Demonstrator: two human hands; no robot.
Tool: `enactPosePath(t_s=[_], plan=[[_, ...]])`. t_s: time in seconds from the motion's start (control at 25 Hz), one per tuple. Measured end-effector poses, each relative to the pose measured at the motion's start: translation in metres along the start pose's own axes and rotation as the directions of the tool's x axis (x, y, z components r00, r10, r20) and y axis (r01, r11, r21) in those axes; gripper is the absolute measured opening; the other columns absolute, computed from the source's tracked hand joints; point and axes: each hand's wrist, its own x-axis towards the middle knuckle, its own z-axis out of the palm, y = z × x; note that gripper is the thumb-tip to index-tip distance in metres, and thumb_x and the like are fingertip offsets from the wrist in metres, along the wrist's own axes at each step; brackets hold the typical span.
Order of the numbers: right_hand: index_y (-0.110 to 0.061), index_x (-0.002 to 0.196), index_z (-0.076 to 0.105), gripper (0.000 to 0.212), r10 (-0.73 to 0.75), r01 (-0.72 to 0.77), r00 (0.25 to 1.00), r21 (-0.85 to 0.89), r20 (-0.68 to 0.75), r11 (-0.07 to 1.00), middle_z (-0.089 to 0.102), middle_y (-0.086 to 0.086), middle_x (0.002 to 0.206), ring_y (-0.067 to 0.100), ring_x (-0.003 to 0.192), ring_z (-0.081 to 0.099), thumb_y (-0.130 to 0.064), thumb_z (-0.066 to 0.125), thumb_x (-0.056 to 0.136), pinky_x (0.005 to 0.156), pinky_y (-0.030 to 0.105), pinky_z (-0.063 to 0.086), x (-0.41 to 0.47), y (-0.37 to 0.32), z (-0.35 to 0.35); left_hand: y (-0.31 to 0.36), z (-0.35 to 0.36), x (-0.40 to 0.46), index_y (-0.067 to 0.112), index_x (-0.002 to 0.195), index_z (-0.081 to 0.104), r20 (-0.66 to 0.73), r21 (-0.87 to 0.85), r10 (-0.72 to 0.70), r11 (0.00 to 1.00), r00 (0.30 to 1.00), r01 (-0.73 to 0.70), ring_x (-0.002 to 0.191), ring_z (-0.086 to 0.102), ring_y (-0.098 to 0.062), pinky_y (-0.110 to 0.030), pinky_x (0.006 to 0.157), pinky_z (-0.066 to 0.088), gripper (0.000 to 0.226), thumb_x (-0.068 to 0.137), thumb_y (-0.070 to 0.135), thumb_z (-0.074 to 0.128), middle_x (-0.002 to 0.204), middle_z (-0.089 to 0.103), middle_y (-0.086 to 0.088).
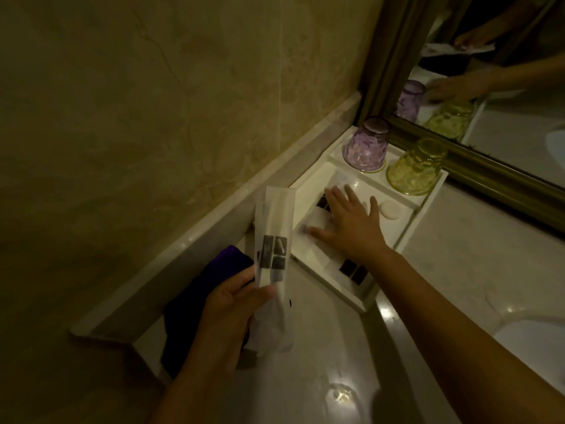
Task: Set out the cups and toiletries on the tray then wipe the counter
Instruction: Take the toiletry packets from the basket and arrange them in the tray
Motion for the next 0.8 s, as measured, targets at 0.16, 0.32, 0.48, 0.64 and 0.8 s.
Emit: enactPosePath(t_s=[0.16,0.32,0.48,0.64,0.8], plan=[[-0.015,0.146,0.002,0.101,-0.017,0.014,0.999,0.054,0.051,0.998,0.001,0.004,0.158,0.017,0.144,-0.001,-0.080,0.025,0.073,0.112,0.053,-0.005,0.009,-0.005,0.015,0.000,0.003,-0.001,0.021,0.089,0.070,-0.009,-0.026,-0.013,1.000,1.000,0.013,0.077,0.070,-0.010,-0.026,0.064,0.052,0.022,0.075,0.006,0.065,0.079,0.076,0.005],[-0.012,0.146,0.003,0.097,-0.048,0.048,0.999,0.085,-0.002,0.995,0.005,0.006,0.158,0.018,0.144,0.005,-0.074,0.032,0.077,0.114,0.048,-0.002,0.029,-0.021,0.022,0.000,0.003,-0.001,0.023,0.092,0.069,-0.051,-0.052,-0.028,0.998,0.998,0.026,0.082,0.069,-0.016,-0.028,0.066,0.052,0.028,0.067,0.009,0.068,0.085,0.076,0.002],[-0.012,0.146,0.003,0.092,-0.029,0.027,0.999,0.044,0.030,0.999,0.004,0.007,0.158,0.018,0.145,0.002,-0.069,0.034,0.081,0.114,0.053,-0.004,0.034,-0.028,0.021,-0.001,0.003,-0.001,0.023,0.092,0.070,-0.057,-0.049,-0.029,0.998,0.998,0.026,0.079,0.071,-0.011,-0.027,0.067,0.052,0.027,0.071,0.006,0.067,0.083,0.077,0.003],[-0.014,0.143,0.025,0.068,0.075,-0.053,0.994,0.243,-0.082,0.968,0.021,0.008,0.155,0.024,0.142,0.017,-0.053,0.042,0.089,0.113,0.049,0.012,0.017,-0.033,-0.004,-0.003,0.007,0.002,0.024,0.086,0.068,-0.050,-0.061,-0.032,0.998,0.998,0.029,0.071,0.071,-0.007,-0.020,0.056,0.055,0.026,0.075,0.001,0.065,0.075,0.076,0.008],[-0.026,0.083,0.068,0.027,0.182,-0.189,0.977,0.837,0.108,0.513,0.071,-0.007,0.079,0.007,0.074,0.064,-0.051,0.059,0.079,0.062,0.018,0.046,-0.047,-0.046,-0.033,0.000,0.015,0.005,0.023,0.091,0.068,-0.051,0.003,0.022,1.000,0.998,-0.022,0.075,0.070,-0.008,-0.019,0.058,0.055,0.026,0.077,0.001,0.064,0.077,0.076,0.009]])
